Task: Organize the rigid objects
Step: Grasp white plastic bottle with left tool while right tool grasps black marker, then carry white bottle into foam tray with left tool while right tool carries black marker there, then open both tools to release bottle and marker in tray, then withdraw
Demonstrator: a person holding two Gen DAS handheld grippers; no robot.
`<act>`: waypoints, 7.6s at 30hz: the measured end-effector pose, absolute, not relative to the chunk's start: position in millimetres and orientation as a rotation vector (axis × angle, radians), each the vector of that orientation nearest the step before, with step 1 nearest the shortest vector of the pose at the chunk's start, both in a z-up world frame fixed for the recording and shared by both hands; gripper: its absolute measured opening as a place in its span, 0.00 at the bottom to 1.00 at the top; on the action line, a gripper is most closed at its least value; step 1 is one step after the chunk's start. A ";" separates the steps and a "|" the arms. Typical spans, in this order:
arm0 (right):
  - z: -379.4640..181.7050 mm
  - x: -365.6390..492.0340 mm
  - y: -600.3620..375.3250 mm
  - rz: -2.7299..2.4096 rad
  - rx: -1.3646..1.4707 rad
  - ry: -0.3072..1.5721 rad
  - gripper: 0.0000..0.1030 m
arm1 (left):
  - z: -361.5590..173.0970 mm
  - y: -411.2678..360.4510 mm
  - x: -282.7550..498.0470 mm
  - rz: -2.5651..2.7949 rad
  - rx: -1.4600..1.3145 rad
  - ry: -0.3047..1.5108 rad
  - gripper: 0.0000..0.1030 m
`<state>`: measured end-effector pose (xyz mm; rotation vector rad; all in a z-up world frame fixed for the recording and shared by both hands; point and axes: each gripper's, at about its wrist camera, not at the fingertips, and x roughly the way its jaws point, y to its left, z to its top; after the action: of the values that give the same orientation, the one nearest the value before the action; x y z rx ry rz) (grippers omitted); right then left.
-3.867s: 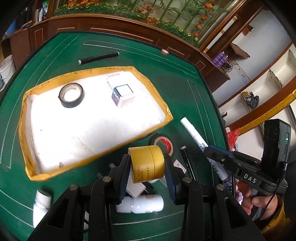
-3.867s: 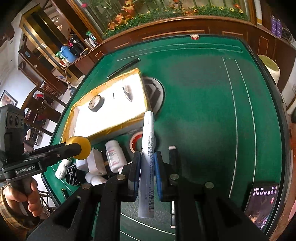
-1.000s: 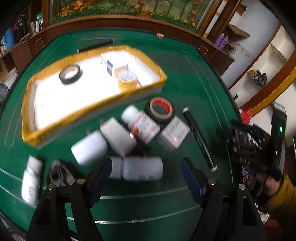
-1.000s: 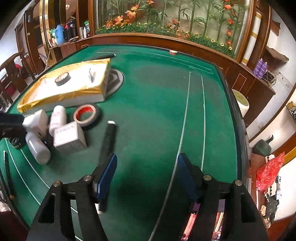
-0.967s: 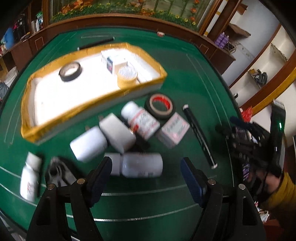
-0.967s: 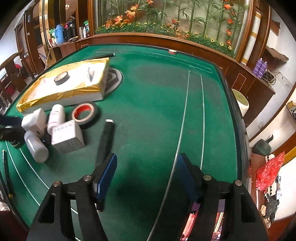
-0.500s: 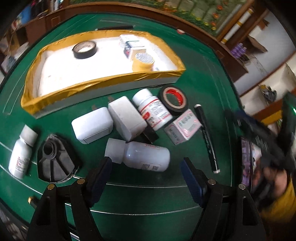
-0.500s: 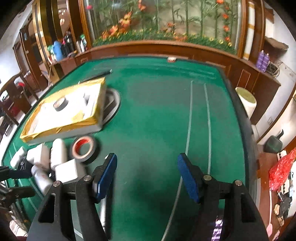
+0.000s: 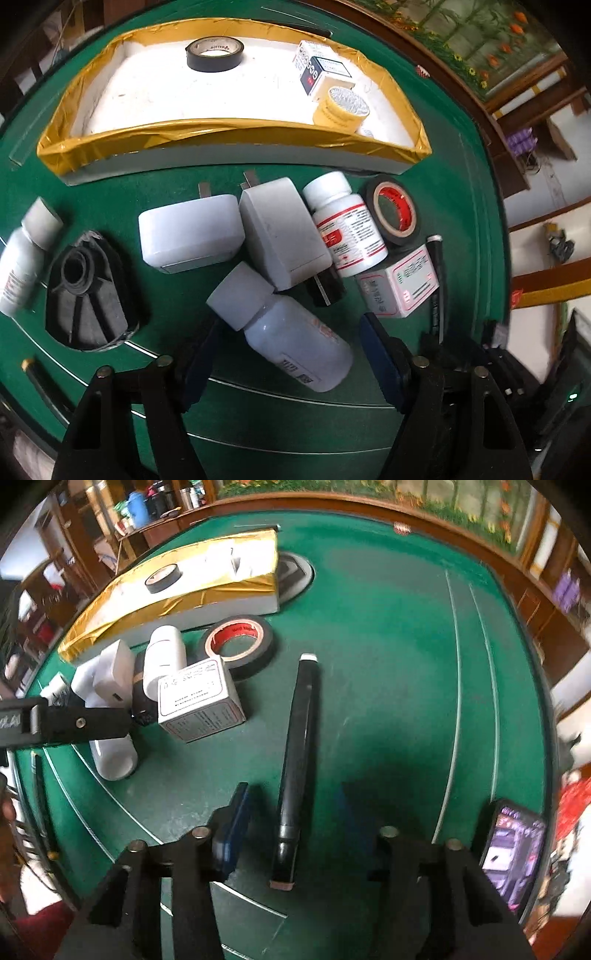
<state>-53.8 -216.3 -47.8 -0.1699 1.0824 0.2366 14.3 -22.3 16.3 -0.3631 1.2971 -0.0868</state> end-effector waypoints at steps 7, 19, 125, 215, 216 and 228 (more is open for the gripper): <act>-47.3 -59.7 -218.7 0.246 -0.147 1.078 0.15 | 17.4 -19.9 3.2 -0.180 -0.297 1.312 0.47; -47.9 -58.9 -214.5 0.265 -0.137 1.076 0.15 | 18.2 -34.3 -11.8 -0.273 -0.130 1.346 0.47; 23.5 -26.3 -175.9 0.321 -0.078 0.944 0.14 | 105.5 22.4 40.6 -0.272 -0.240 1.112 0.37; 28.6 92.8 -145.4 0.307 -0.065 0.957 0.31 | 79.9 27.9 137.7 -0.233 -0.205 1.158 0.73; 29.5 89.5 -146.3 0.310 -0.061 0.954 0.33 | 83.0 25.8 133.2 -0.234 -0.193 1.150 0.73; 21.4 -1.3 -176.2 0.293 -0.117 0.835 0.56 | 98.5 1.6 74.3 -0.254 -0.111 1.111 0.77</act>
<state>-1.3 -176.2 21.4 -0.1171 0.8350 0.2929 74.3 1.6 98.5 -0.1115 1.1111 -0.2542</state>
